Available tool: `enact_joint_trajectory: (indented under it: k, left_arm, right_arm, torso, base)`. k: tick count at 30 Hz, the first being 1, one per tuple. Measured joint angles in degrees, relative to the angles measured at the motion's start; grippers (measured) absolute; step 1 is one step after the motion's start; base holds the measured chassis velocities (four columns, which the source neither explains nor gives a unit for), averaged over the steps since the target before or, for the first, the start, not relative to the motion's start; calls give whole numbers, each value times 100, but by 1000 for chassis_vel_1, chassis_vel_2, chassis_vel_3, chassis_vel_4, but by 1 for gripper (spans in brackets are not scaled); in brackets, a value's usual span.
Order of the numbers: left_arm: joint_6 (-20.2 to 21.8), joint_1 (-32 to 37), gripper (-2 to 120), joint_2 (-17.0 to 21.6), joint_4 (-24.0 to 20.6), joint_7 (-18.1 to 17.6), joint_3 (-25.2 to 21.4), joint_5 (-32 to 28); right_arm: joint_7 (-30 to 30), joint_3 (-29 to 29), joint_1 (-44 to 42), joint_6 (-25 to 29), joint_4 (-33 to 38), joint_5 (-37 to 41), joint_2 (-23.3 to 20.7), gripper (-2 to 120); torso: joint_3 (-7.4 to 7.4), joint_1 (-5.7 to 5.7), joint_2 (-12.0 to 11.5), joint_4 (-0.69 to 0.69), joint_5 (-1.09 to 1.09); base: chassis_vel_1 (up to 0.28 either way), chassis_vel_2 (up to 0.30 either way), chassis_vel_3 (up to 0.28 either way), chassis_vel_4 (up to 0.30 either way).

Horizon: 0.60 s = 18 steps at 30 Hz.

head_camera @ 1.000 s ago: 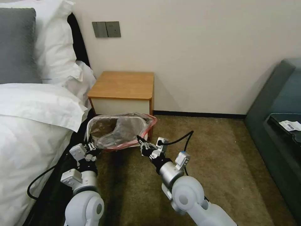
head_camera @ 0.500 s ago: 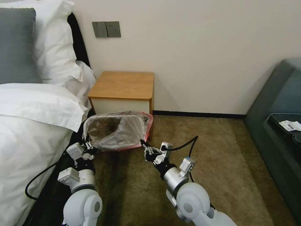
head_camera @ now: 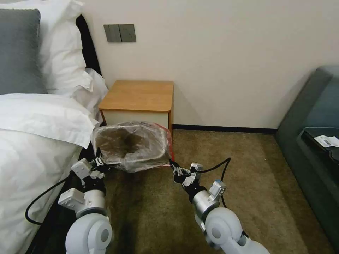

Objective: Pick up the garbage bag from the table and place it over the trash can.

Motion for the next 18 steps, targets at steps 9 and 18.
enact_joint_trajectory:
  k: [9, 18]
  left_arm:
    - [70, 178, 3, 34, -216, -9, 71, -143]
    - [89, 367, 3, 48, -329, 27, 216, -121]
  right_arm:
    - [-109, 138, 284, 176, -447, -222, 32, 0]
    - [-190, 211, 704, 307, -958, -432, 58, 0]
  torso:
    - [0, 0, 0, 0, 0]
    - [0, 0, 0, 0, -1]
  base:
    - [0, 0, 0, 0]
    - [0, 0, 0, 0]
